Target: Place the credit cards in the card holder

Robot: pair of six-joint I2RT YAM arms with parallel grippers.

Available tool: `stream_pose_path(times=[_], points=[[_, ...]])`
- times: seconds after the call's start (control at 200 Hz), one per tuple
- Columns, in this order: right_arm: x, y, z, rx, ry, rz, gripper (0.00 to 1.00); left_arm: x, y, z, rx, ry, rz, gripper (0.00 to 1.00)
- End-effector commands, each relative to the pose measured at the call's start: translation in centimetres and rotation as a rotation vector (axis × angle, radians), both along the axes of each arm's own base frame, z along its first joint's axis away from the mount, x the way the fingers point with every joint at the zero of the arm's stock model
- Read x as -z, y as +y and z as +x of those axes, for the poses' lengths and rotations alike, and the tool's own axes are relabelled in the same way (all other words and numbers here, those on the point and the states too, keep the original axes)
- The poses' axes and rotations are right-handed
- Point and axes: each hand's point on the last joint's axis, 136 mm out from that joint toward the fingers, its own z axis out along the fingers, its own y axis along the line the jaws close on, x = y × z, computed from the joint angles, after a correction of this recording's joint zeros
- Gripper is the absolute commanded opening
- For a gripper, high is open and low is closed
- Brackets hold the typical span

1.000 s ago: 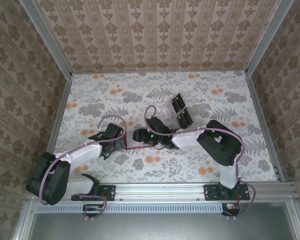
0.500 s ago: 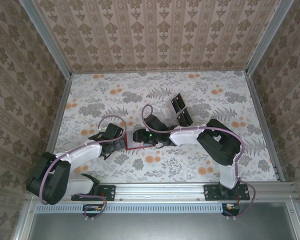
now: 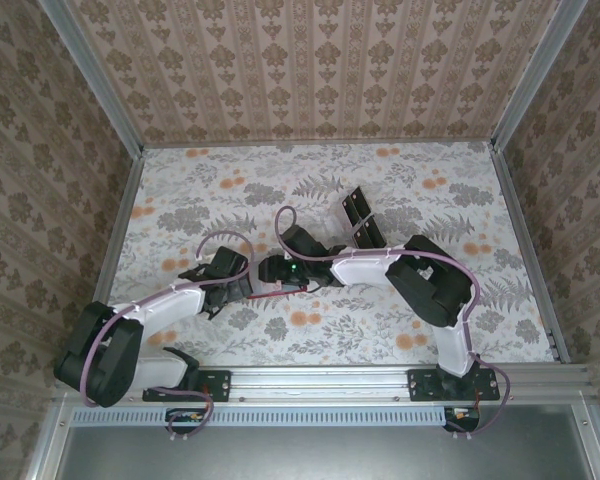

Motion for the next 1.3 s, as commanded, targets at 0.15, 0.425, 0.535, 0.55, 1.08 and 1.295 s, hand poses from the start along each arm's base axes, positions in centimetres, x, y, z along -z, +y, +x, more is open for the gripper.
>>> stream_pose_path(times=[0.15, 0.425, 0.535, 0.55, 1.08, 1.295], points=[[-1.9, -2.2, -0.3, -0.045, -0.033, -0.092, 0.66, 1.6, -1.8, -0.3, 0.035, 0.024, -0.086, 1.00], [-2.2, -4.9, 0.9, -0.006, -0.062, -0.179, 0.58, 1.7, -1.8, -0.4, 0.038, 0.024, -0.085, 1.00], [-1.2, -5.3, 1.3, -0.005, -0.053, -0.227, 0.36, 1.8, -1.8, -0.4, 0.042, 0.029, -0.082, 1.00], [-1.1, -5.3, 1.3, -0.007, -0.053, -0.232, 0.33, 1.8, -1.8, -0.4, 0.042, 0.028, -0.083, 1.00], [1.4, -3.2, 2.0, -0.038, -0.006, -0.231, 0.09, 2.0, -1.9, -0.4, 0.050, 0.032, -0.084, 1.00], [1.6, -1.7, 1.5, -0.070, -0.001, -0.221, 0.09, 2.3, -2.1, -0.4, 0.054, 0.039, -0.089, 1.00]])
